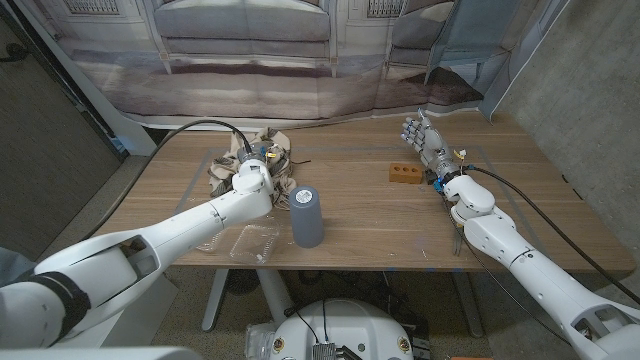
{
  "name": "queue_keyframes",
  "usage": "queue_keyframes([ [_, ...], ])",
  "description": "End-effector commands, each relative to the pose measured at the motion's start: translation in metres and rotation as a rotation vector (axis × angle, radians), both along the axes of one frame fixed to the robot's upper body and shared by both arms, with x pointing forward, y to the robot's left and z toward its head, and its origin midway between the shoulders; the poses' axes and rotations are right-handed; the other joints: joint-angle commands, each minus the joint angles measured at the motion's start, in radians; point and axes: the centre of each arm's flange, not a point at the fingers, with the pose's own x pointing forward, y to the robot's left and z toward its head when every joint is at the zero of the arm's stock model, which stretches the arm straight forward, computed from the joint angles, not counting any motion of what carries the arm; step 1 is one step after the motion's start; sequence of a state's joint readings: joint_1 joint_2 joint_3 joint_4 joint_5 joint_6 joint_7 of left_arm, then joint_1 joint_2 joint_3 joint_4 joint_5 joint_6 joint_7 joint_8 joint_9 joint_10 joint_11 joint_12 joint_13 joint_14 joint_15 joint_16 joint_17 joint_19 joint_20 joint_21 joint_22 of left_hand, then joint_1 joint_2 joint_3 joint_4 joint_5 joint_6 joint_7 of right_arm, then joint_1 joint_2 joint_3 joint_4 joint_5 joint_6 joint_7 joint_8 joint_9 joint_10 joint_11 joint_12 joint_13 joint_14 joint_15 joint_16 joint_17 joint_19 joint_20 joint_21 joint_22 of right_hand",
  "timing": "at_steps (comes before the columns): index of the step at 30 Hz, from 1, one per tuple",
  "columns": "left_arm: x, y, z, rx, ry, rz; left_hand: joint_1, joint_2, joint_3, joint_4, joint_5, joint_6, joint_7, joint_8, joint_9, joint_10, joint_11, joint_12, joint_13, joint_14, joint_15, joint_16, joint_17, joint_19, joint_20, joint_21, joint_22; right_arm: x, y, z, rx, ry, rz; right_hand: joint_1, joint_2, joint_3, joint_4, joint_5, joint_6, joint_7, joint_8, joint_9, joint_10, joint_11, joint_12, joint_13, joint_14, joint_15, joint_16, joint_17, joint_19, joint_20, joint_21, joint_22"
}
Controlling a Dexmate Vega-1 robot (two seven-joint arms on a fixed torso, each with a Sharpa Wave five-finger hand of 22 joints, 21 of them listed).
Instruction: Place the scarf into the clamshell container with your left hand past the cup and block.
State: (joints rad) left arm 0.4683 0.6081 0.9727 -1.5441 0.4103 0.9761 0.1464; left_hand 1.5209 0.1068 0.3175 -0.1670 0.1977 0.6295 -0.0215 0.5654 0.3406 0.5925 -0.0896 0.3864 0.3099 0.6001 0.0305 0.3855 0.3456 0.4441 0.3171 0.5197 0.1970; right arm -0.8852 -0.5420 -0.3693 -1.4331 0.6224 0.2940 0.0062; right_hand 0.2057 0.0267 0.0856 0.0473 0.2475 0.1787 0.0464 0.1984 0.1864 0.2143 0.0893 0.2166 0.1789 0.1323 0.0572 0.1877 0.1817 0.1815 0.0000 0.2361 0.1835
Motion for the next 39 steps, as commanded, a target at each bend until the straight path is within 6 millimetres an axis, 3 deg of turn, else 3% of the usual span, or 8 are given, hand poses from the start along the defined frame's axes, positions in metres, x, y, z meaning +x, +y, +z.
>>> queue_keyframes([
  [1, -0.008, -0.002, 0.005, 0.002, -0.06, -0.014, 0.047, 0.04, 0.002, 0.01, 0.007, 0.053, 0.053, 0.01, 0.029, 0.007, 0.004, 0.004, 0.007, 0.157, -0.167, 0.011, 0.036, 0.356, -0.355, 0.02, 0.021, -0.006, -0.006, 0.001, 0.013, -0.014, 0.0, -0.002, -0.001, -0.002, -0.003, -0.001, 0.003, -0.001, -0.002, 0.003, 0.001, 0.0, -0.005, 0.005, 0.01, 0.002, 0.001, 0.002, 0.009, -0.004, -0.006, 0.003],
  [10, -0.014, 0.001, 0.01, -0.022, -0.063, -0.024, 0.037, 0.034, -0.004, 0.019, 0.003, 0.057, 0.057, 0.018, 0.036, 0.014, 0.005, 0.004, 0.015, 0.177, -0.172, 0.021, 0.051, 0.364, -0.366, 0.039, 0.022, -0.012, -0.009, 0.003, 0.011, -0.022, -0.005, -0.002, -0.001, -0.003, -0.004, -0.001, 0.004, 0.0, -0.002, 0.003, 0.003, 0.001, -0.005, 0.005, 0.01, 0.001, 0.001, 0.002, 0.011, -0.004, -0.007, 0.003],
  [17, -0.023, -0.001, 0.02, -0.036, -0.084, -0.044, 0.009, 0.03, -0.014, 0.037, -0.006, 0.028, 0.052, 0.015, 0.046, -0.005, 0.006, -0.009, 0.025, 0.161, -0.169, 0.009, 0.059, 0.352, -0.355, 0.054, 0.022, -0.015, -0.01, 0.001, 0.022, -0.027, -0.005, -0.002, 0.0, -0.003, -0.004, -0.001, 0.005, 0.001, -0.001, 0.003, 0.004, 0.0, -0.005, 0.006, 0.011, 0.0, 0.001, 0.002, 0.011, -0.003, -0.008, 0.003],
  [25, -0.036, -0.008, 0.03, -0.019, -0.158, -0.065, 0.016, 0.029, -0.013, 0.029, -0.011, 0.043, 0.054, 0.028, 0.053, 0.031, 0.006, 0.0, 0.035, 0.201, -0.179, 0.026, 0.08, 0.362, -0.368, 0.081, 0.02, -0.017, -0.011, 0.001, 0.027, -0.036, -0.002, -0.002, 0.0, -0.004, -0.005, -0.001, 0.005, 0.0, -0.001, 0.003, 0.006, 0.001, -0.004, 0.006, 0.011, 0.001, 0.001, 0.002, 0.012, -0.004, -0.009, 0.003],
  [39, -0.038, -0.008, 0.041, -0.018, -0.089, -0.044, 0.022, 0.034, -0.011, 0.027, -0.012, 0.069, 0.054, 0.039, 0.052, 0.058, -0.002, 0.005, 0.049, 0.238, -0.191, 0.039, 0.102, 0.356, -0.383, 0.111, 0.022, -0.015, -0.011, -0.001, 0.029, -0.035, 0.008, -0.001, 0.001, -0.005, -0.006, -0.001, 0.007, 0.0, -0.001, 0.003, 0.008, 0.002, -0.004, 0.006, 0.014, 0.0, 0.001, 0.002, 0.014, -0.004, -0.011, 0.004],
])
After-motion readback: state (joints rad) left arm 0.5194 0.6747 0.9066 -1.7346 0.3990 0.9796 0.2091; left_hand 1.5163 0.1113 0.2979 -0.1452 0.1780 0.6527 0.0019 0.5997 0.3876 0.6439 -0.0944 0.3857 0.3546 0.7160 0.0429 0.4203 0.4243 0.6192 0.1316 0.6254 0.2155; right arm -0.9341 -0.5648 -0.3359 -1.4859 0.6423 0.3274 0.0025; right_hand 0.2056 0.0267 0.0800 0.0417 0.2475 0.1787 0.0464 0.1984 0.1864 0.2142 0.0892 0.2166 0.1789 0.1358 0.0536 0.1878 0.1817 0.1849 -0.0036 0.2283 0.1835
